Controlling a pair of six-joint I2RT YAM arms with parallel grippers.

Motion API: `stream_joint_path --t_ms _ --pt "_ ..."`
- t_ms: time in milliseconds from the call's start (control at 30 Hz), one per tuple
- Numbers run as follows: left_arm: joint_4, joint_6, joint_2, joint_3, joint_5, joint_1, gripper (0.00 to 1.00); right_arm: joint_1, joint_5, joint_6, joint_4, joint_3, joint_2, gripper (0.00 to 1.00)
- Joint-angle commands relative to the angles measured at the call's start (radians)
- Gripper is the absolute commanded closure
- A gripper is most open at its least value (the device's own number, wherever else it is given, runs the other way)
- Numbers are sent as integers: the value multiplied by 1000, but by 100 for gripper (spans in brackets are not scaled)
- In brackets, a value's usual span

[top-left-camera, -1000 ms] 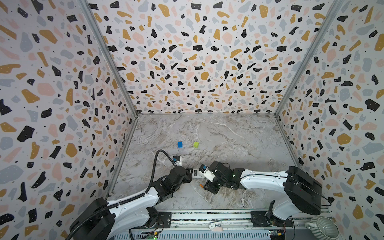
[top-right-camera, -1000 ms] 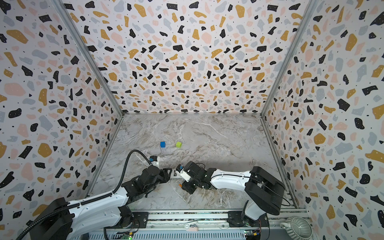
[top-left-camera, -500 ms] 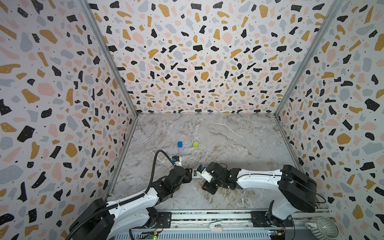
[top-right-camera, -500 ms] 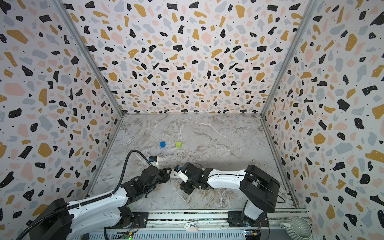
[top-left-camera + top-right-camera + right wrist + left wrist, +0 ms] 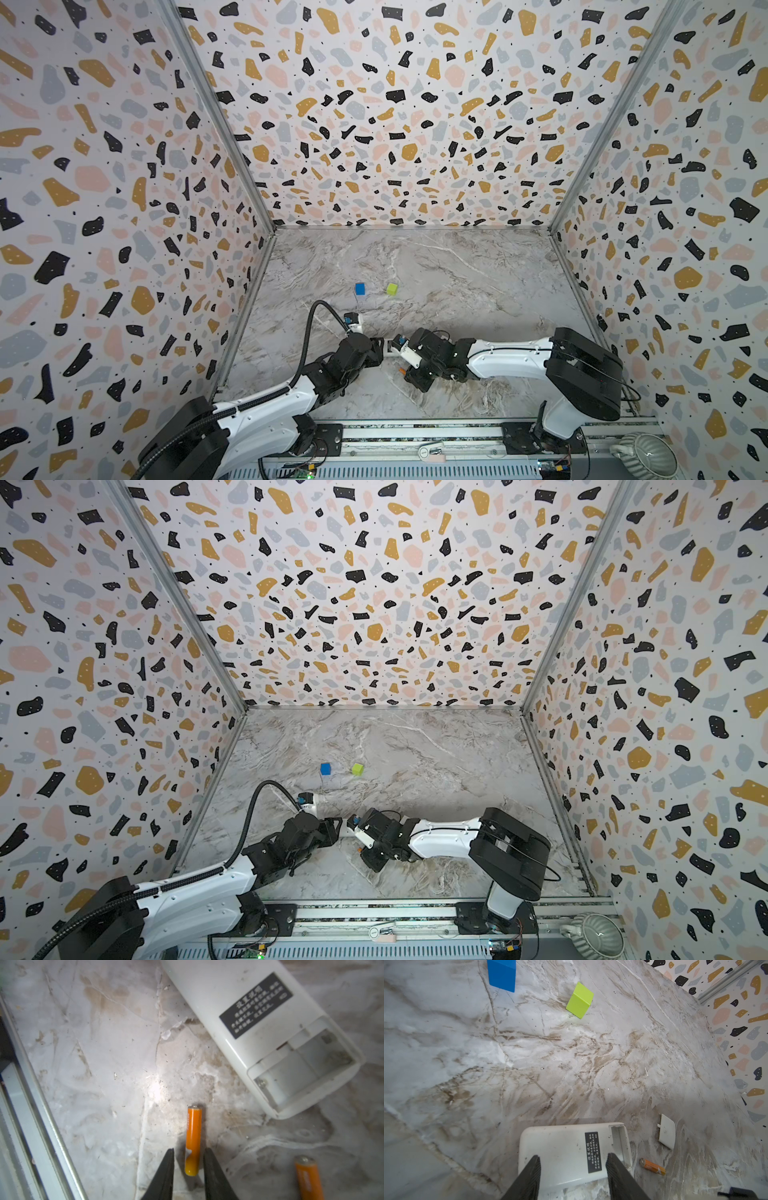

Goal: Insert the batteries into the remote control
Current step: 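Lower the right gripper and grasp one orange battery upright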

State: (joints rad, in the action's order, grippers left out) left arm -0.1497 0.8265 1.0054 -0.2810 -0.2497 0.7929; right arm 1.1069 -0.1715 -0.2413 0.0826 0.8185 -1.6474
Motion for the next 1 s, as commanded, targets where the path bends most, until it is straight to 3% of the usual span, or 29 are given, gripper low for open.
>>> stream_joint_path --t_ms 0,467,967 --pt "-8 1 -1 11 -22 0 46 7 14 4 22 33 -1 75" --pt "31 -3 -36 -1 -24 0 46 13 64 7 53 38 -22 82" --pt "34 -35 -34 -35 25 0 46 4 54 -6 8 -7 18 100"
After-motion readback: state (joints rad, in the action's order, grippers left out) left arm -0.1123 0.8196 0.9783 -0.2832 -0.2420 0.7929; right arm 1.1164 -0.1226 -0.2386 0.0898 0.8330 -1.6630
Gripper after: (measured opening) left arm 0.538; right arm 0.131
